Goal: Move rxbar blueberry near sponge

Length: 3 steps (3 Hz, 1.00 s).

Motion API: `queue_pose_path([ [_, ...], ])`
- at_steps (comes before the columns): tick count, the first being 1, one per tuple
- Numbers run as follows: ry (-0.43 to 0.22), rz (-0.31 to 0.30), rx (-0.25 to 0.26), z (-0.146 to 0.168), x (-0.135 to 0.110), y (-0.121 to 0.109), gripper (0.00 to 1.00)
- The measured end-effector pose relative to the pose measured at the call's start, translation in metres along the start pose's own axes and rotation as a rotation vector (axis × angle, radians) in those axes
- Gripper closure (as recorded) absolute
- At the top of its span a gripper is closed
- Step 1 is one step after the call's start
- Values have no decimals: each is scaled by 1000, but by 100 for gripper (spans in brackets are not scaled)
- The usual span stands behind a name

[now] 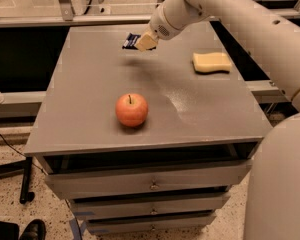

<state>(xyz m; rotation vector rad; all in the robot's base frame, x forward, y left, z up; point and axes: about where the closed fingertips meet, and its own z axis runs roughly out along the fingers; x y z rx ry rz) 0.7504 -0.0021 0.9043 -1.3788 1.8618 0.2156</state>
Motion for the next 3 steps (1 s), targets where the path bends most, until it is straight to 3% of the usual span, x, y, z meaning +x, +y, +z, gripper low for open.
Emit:
queue_pose_path([
  [2,22,-4,12,-4,12,-7,100],
  [3,61,-9,64,-21,38,-28,100],
])
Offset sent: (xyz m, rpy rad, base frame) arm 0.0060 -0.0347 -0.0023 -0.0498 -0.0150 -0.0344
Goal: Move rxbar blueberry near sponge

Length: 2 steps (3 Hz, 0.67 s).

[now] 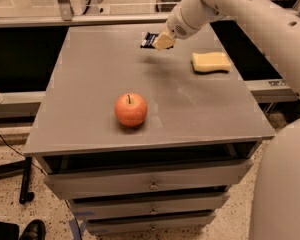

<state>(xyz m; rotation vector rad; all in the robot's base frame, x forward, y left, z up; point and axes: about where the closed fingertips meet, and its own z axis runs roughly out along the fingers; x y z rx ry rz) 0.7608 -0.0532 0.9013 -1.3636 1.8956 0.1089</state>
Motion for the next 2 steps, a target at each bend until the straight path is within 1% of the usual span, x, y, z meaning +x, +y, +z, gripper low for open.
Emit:
queue_pose_path([
  [1,33,-19,71,-17,30,-37,100],
  [2,77,-45,118,-29,57,-73,100],
])
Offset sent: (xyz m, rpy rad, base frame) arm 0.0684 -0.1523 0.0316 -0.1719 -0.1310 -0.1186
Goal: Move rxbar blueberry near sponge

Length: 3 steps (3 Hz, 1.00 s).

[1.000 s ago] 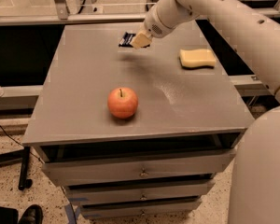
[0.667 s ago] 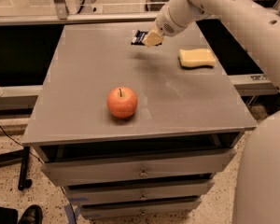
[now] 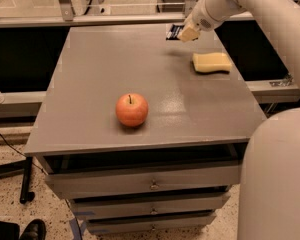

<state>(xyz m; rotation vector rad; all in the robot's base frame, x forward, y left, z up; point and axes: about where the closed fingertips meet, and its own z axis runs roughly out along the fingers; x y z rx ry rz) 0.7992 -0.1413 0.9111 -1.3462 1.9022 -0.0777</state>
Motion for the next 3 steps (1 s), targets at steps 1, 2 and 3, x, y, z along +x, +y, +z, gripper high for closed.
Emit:
queue_pose_path([
  [1,54,-13,13,-10,28,-25,100],
  [2,90,1,5,-15,49,-32,100],
  [3,109,8,-15,-12,62,-32,100],
])
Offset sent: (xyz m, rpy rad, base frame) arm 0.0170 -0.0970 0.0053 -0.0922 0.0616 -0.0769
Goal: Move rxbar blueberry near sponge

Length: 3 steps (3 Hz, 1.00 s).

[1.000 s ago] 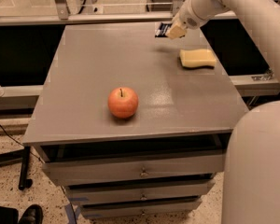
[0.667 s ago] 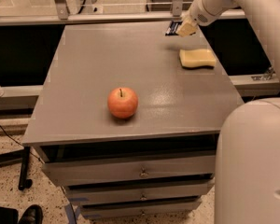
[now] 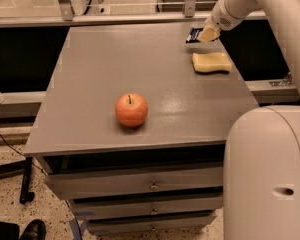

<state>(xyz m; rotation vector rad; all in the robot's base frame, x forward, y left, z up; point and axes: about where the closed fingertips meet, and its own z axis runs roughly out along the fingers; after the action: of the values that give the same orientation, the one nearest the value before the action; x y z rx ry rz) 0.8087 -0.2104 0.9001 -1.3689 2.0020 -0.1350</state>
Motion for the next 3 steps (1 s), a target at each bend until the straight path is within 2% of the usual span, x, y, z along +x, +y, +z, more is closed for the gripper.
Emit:
queue_pose_path([
  [1,24,10,-24,5,12,2,95],
  [2,42,12,-45,11,18,3,77],
  [3,49,10,-62,17,20,5,54],
])
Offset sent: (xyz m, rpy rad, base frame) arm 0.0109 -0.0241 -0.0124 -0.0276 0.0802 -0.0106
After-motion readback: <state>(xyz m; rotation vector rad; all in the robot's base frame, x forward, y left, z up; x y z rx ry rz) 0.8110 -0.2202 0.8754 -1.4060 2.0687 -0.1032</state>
